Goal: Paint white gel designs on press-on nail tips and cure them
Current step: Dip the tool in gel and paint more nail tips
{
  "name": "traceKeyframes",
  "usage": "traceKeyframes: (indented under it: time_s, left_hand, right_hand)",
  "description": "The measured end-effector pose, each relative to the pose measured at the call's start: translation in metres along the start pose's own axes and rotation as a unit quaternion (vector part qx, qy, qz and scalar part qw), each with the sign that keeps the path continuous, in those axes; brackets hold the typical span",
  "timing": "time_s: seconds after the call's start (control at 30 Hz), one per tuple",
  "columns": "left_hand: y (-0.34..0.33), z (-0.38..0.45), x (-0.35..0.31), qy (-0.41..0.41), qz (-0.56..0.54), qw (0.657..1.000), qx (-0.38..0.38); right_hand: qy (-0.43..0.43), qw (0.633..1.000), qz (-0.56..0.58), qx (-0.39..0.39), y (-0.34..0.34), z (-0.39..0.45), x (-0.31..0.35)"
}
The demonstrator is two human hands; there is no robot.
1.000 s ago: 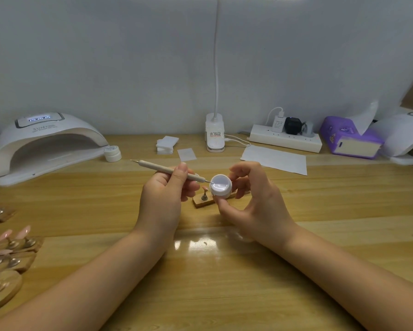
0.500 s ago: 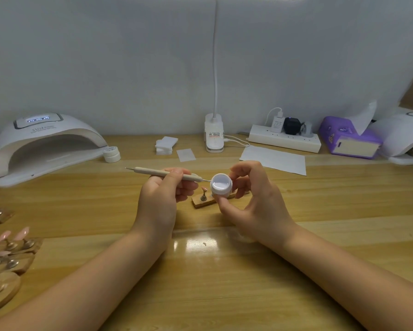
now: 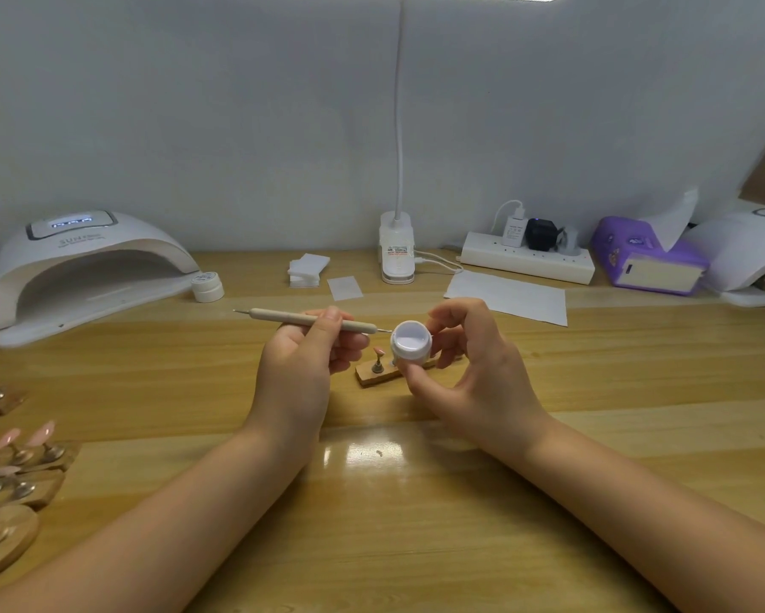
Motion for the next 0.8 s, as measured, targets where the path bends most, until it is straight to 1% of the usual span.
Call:
traceKeyframes:
  time_s: [0.3, 0.43, 0.5, 0.63, 0.73, 0.8]
  left_hand:
    - [0.000, 0.001, -0.002, 0.028, -0.033, 0.999, -0.011]
    - [0.001, 0.001, -0.001, 0.018, -0.037, 0.999, -0.009]
    - [0.001, 0.000, -0.002, -0.002, -0.025, 1.000, -0.005]
    - [0.000, -0.004, -0.004, -0.074, 0.009, 0.997, 0.004]
    - [-0.001, -0.007, -0.005, -0.116, 0.025, 0.993, 0.011]
    - [-0.001, -0.008, -0.005, -0.127, 0.036, 0.991, 0.015]
  right_hand:
    - [-0.025, 1.000, 0.002, -0.019, 0.004, 0.002, -0.002]
    - [-0.041, 0.998, -0.015, -0.048, 0.016, 0.010, -0.009]
    - [-0.068, 0.995, -0.028, -0.072, 0.023, 0.014, -0.016]
    - [-0.128, 0.983, -0.055, -0.117, 0.035, 0.017, -0.035]
    - [-0.177, 0.975, -0.071, -0.116, 0.038, 0.016, -0.049]
    - [-0.209, 0.969, -0.084, -0.098, 0.039, 0.016, -0.055]
Point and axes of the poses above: each hand's wrist, its own z-axis towards the middle knuckle, its own y-axis out of the back of the hand, x = y × z, the point moved 1 cm from there along z, towards the middle knuckle, and after that the axes turned 3 degrees about z, right-handed, at the moved point
